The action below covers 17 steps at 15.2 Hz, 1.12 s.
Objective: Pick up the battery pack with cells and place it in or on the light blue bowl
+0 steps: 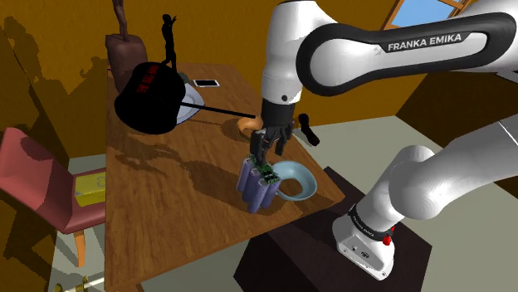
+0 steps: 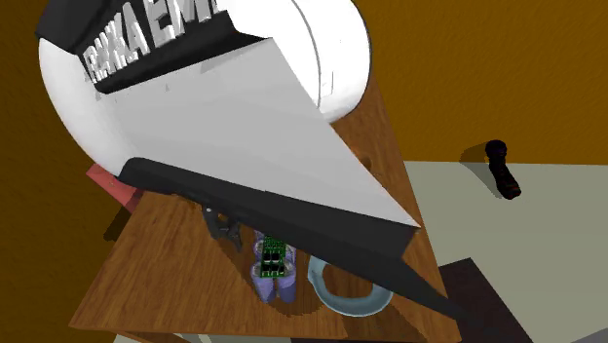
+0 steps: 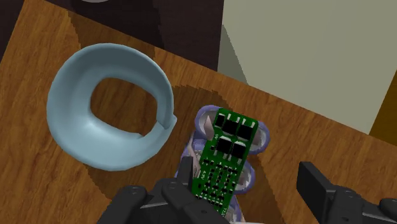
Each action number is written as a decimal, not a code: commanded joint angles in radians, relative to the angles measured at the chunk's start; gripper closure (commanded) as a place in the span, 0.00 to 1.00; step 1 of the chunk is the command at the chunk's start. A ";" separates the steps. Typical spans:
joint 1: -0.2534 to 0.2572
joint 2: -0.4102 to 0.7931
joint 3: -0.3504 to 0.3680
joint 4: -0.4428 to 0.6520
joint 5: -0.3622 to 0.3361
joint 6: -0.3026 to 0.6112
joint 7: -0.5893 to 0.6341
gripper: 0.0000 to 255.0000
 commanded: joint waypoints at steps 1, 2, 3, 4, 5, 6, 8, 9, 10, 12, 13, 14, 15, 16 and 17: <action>0.013 -0.021 -0.032 -0.065 0.035 0.006 -0.082 0.00; 0.015 -0.019 -0.029 -0.076 0.038 0.019 -0.083 0.00; 0.016 -0.017 -0.026 -0.088 0.041 0.033 -0.083 0.00; 0.018 -0.014 -0.022 -0.099 0.044 0.047 -0.084 0.00; 0.020 -0.011 -0.019 -0.110 0.047 0.061 -0.084 0.00; 0.021 -0.008 -0.016 -0.121 0.050 0.076 -0.085 0.00; 0.025 -0.001 -0.009 -0.142 0.057 0.104 -0.086 0.00; 0.026 0.001 -0.007 -0.148 0.059 0.113 -0.086 0.00; 0.026 0.001 -0.007 -0.148 0.059 0.113 -0.086 0.00; 0.026 0.001 -0.007 -0.148 0.059 0.113 -0.086 0.00; 0.026 0.001 -0.007 -0.148 0.059 0.113 -0.086 0.00; 0.026 0.001 -0.007 -0.148 0.059 0.113 -0.086 0.00; 0.026 0.001 -0.007 -0.148 0.059 0.113 -0.086 0.00; 0.026 0.001 -0.007 -0.148 0.059 0.113 -0.086 0.00; 0.026 0.001 -0.007 -0.148 0.059 0.113 -0.086 0.00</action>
